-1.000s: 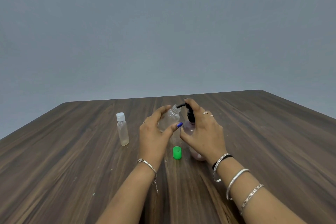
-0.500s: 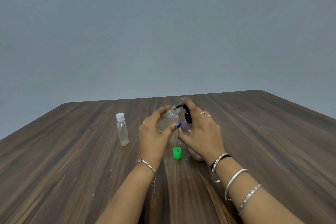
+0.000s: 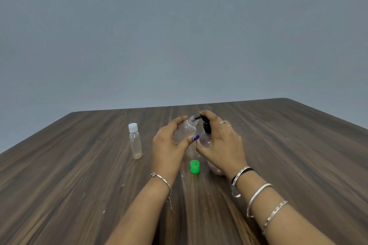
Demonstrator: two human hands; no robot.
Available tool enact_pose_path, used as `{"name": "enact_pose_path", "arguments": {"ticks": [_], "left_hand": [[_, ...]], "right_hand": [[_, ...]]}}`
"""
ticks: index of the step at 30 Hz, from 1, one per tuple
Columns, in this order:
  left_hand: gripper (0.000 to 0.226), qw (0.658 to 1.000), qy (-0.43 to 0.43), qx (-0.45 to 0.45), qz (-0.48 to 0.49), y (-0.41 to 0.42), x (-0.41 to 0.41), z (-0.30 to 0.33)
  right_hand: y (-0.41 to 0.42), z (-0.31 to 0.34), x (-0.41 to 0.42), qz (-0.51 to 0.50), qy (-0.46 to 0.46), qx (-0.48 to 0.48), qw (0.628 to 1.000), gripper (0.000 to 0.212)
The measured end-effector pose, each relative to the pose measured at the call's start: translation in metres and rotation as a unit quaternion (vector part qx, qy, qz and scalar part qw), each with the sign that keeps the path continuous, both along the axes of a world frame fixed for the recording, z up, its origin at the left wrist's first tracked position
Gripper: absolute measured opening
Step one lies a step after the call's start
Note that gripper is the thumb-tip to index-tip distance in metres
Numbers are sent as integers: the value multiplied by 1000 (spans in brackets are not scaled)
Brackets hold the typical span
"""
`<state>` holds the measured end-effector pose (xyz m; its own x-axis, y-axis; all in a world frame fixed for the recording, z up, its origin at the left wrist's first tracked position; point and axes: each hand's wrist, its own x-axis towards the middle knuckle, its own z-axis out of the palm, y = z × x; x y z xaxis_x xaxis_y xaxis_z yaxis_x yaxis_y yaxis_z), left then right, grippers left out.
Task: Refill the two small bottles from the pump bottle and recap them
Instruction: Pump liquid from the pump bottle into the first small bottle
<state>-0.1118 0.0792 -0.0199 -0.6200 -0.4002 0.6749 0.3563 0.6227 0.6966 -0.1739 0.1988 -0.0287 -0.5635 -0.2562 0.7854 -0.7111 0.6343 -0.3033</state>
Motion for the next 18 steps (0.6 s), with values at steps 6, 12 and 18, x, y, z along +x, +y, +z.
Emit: {"name": "enact_pose_path", "arguments": {"ticks": [6,12,18], "left_hand": [[48,1000,2,5,-3,0,0,1],[46,1000,-2,11,-19,0,0,0],[46,998,1,29,-53,-3,0,2]], "right_hand": [[4,4,-2,-7,-29,25,999,77],[1,2,0,10,-20,6,1000,62],[2,3,0,-1,-13,45,999,72]]}}
